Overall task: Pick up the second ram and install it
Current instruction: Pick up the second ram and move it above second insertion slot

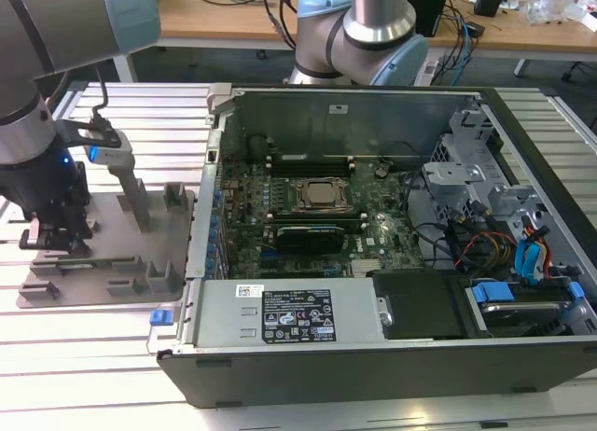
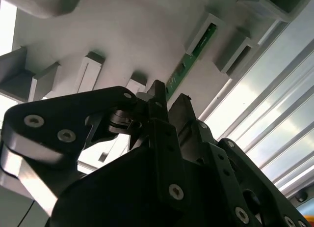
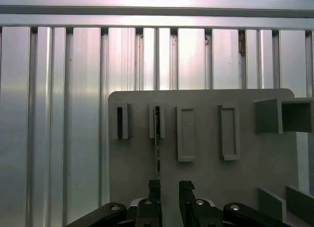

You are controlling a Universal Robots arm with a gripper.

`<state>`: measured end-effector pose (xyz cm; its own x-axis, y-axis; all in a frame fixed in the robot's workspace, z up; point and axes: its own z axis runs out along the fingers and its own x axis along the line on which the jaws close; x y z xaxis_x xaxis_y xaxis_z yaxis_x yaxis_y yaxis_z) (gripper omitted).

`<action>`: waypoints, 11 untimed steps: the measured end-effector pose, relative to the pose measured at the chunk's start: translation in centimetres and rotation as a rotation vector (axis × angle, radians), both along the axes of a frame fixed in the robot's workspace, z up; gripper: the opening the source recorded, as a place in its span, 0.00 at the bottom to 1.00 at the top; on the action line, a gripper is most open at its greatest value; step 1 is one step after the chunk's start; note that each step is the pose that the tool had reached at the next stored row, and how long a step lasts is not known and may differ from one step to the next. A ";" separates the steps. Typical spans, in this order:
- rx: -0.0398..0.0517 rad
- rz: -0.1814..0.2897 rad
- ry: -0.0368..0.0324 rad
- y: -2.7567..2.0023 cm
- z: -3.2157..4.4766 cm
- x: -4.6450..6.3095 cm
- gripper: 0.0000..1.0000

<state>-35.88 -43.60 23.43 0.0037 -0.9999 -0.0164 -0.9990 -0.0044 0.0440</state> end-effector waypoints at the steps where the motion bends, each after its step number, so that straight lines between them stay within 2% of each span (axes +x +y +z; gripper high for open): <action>1: 0.0000 0.000 0.0000 0.00 -0.25 0.0 0.30; 7: -0.0002 0.000 0.0001 -0.07 -1.45 0.0 0.30; 11: -0.0001 0.000 0.0000 -0.89 -1.89 -0.1 0.30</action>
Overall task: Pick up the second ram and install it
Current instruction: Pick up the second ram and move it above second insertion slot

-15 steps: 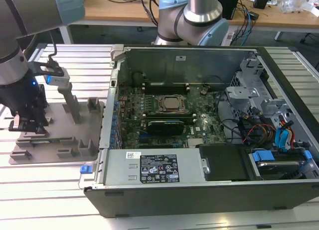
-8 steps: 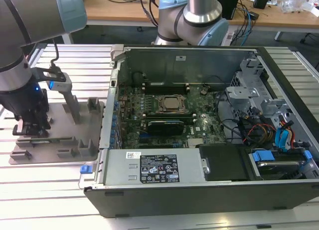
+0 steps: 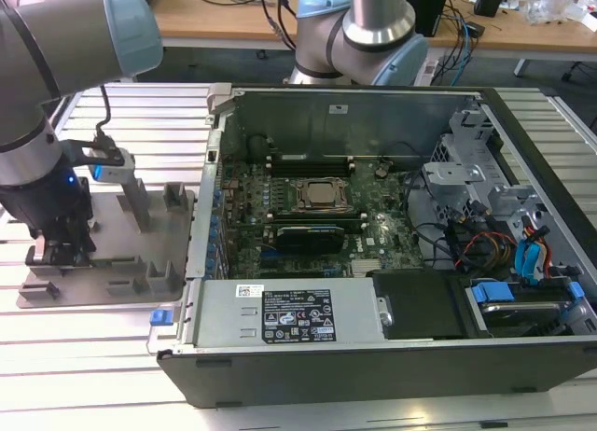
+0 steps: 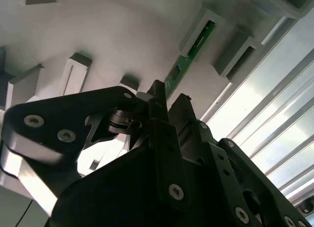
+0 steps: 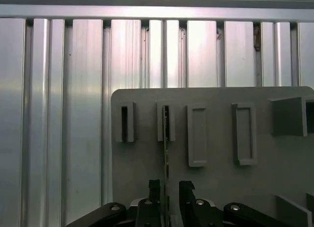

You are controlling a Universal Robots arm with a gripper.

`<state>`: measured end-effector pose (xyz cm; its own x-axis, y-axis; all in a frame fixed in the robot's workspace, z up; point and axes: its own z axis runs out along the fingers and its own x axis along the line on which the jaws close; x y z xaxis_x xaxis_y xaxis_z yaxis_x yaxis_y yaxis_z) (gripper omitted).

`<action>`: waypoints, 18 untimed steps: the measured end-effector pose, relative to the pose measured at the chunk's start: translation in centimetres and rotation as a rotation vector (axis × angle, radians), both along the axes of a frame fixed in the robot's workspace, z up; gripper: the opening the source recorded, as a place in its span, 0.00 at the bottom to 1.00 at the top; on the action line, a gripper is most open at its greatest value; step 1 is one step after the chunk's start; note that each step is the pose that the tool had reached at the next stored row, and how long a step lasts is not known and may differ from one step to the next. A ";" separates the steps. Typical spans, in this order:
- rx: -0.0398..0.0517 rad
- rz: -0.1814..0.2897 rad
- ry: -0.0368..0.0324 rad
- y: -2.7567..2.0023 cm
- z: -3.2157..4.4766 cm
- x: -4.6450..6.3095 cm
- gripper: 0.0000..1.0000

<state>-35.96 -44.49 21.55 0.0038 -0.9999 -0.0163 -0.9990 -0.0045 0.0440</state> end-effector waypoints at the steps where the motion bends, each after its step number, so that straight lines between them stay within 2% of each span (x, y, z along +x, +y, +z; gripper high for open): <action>1: 0.0001 0.000 -0.0002 -0.09 -0.20 0.0 0.30; 4: 0.0022 0.000 0.0001 -0.18 -1.06 -0.1 0.30; 5: 0.0073 0.000 0.0000 -0.17 -1.14 -0.1 0.30; 8: 0.0084 0.000 -0.0001 -0.17 -1.15 -0.1 0.28; 10: 0.0090 0.000 0.0000 -0.17 -1.15 -0.1 0.15; 11: 0.0093 0.000 0.0000 -0.17 -1.15 -0.1 0.13; 18: 0.0115 0.000 0.0000 -0.17 -1.15 -0.1 0.13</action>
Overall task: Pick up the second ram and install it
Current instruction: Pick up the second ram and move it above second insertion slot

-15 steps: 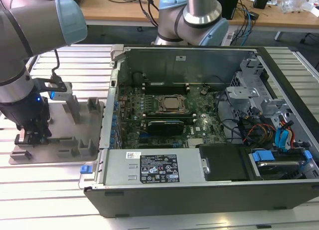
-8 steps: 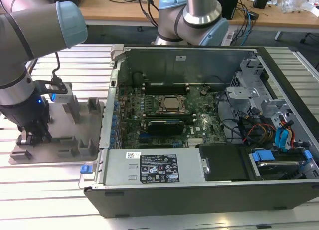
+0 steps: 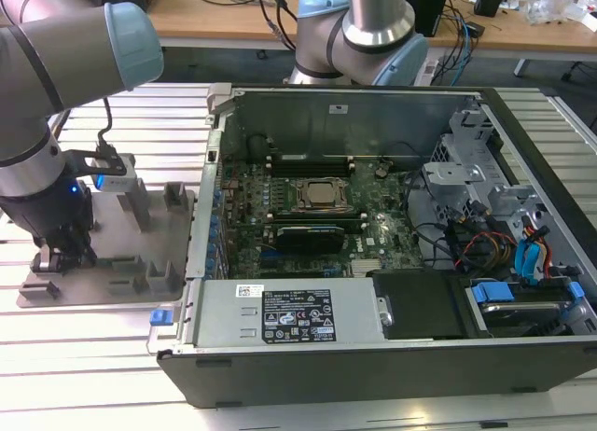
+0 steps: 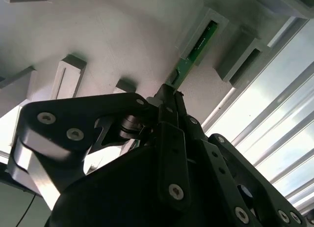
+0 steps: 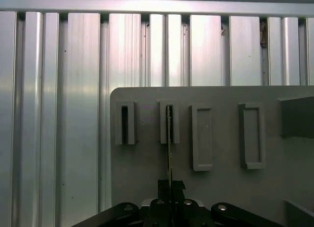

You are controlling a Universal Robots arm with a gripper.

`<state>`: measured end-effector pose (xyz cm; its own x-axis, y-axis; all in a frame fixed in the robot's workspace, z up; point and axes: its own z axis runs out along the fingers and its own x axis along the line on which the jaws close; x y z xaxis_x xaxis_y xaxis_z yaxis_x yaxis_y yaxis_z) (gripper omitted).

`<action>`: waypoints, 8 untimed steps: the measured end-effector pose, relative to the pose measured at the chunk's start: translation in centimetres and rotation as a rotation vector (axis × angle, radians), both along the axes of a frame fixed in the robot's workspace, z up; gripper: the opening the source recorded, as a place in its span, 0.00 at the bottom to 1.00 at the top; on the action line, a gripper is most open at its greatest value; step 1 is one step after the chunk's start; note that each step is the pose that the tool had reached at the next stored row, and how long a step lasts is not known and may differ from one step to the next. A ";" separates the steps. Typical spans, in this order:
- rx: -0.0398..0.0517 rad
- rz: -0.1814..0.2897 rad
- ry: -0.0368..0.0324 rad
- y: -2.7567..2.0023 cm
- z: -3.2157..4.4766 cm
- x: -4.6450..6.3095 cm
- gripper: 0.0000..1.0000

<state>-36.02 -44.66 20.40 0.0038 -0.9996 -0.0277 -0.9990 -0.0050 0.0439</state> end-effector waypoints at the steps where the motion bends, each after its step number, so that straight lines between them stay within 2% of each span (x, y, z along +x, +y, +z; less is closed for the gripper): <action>1: 0.0003 0.000 0.0000 0.00 0.00 0.0 0.13; 4: -0.0003 0.000 -0.0001 0.00 0.03 0.0 0.13; 8: -0.0004 0.000 0.0000 0.00 1.04 0.0 0.13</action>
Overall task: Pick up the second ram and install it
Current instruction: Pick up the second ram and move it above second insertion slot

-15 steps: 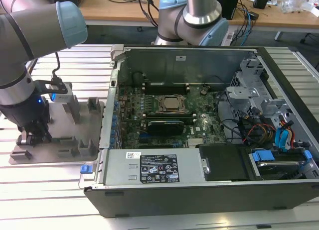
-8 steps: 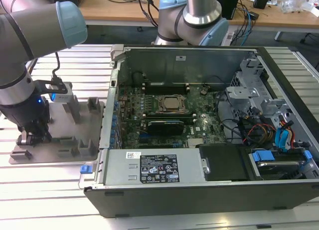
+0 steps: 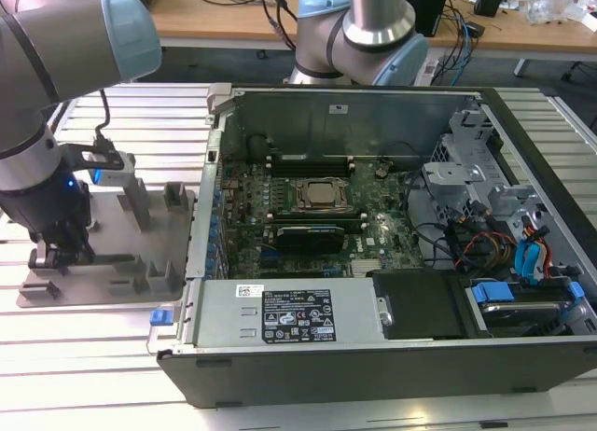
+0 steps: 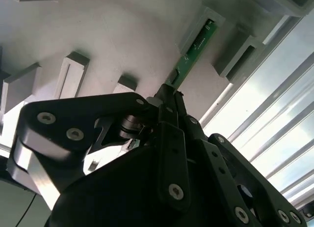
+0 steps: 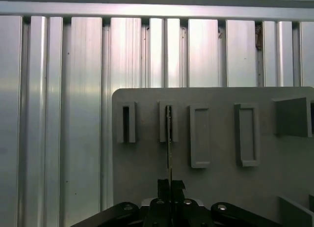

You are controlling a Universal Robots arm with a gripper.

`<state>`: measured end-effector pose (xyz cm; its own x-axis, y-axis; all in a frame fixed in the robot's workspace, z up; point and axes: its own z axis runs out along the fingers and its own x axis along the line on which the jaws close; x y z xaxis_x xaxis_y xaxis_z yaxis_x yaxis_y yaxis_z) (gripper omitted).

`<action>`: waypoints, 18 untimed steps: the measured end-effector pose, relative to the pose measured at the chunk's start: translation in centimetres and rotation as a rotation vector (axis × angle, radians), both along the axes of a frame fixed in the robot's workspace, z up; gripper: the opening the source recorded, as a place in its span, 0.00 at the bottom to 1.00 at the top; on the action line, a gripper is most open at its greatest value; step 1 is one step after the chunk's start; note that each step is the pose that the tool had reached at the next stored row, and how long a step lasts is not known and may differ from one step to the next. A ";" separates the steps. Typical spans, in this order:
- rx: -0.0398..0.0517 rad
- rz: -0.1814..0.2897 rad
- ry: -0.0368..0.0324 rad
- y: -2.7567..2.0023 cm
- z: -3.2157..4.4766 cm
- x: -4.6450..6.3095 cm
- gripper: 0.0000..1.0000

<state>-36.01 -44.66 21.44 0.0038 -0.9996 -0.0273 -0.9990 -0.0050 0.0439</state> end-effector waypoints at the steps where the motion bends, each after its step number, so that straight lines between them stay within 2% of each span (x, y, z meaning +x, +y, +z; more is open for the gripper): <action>1: 0.0000 0.000 0.0000 0.00 0.36 0.0 0.13; 4: 0.0000 0.000 0.0000 0.00 1.44 0.0 0.13; 7: 0.0000 0.000 0.0001 0.00 2.15 0.0 0.13; 18: 0.0000 0.000 0.0001 0.00 4.05 0.0 0.13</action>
<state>-36.02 -44.66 25.49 0.0038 -0.9996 -0.0273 -0.9990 -0.0050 0.0440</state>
